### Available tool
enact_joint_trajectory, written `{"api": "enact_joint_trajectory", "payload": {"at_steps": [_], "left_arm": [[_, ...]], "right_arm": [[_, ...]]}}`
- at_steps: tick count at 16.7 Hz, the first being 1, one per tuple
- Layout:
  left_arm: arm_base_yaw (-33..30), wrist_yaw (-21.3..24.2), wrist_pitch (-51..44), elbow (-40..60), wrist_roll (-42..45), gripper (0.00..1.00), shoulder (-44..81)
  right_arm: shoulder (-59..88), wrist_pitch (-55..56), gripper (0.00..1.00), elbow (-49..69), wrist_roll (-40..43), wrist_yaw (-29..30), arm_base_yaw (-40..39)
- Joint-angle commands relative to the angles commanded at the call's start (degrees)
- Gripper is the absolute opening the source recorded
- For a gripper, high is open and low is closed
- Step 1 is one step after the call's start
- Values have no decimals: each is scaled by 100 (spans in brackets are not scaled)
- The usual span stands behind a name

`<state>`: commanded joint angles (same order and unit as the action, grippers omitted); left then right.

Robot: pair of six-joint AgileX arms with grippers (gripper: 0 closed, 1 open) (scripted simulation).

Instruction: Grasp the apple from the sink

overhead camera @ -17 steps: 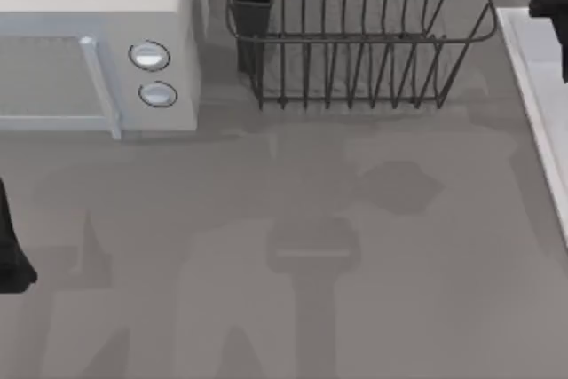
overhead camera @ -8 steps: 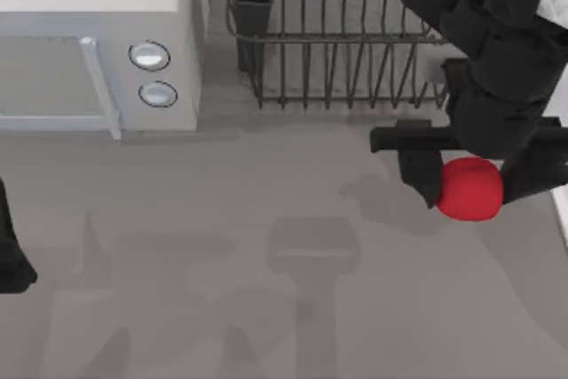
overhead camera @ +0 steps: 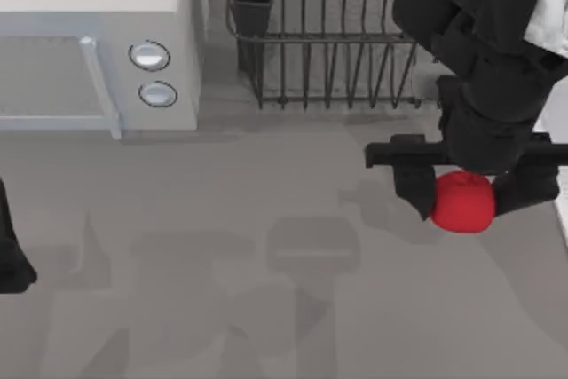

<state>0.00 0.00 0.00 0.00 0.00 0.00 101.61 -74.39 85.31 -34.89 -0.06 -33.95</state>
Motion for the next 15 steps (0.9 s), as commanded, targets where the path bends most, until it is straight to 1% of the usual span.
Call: {"api": "enact_joint_trajectory", "payload": {"at_steps": [5, 7, 13, 15], "left_arm": [[0, 0, 0, 0, 0, 100, 0], [0, 0, 0, 0, 0, 100, 0], [0, 0, 0, 0, 0, 100, 0], [0, 0, 0, 0, 0, 100, 0]], "right_arm": [[209, 1467, 0, -1109, -14, 6, -23], [288, 1879, 0, -1488, -21, 8, -33], [324, 2050, 0, -1656, -24, 9, -37], [324, 2050, 15, -1656, -24, 9, -37]]}}
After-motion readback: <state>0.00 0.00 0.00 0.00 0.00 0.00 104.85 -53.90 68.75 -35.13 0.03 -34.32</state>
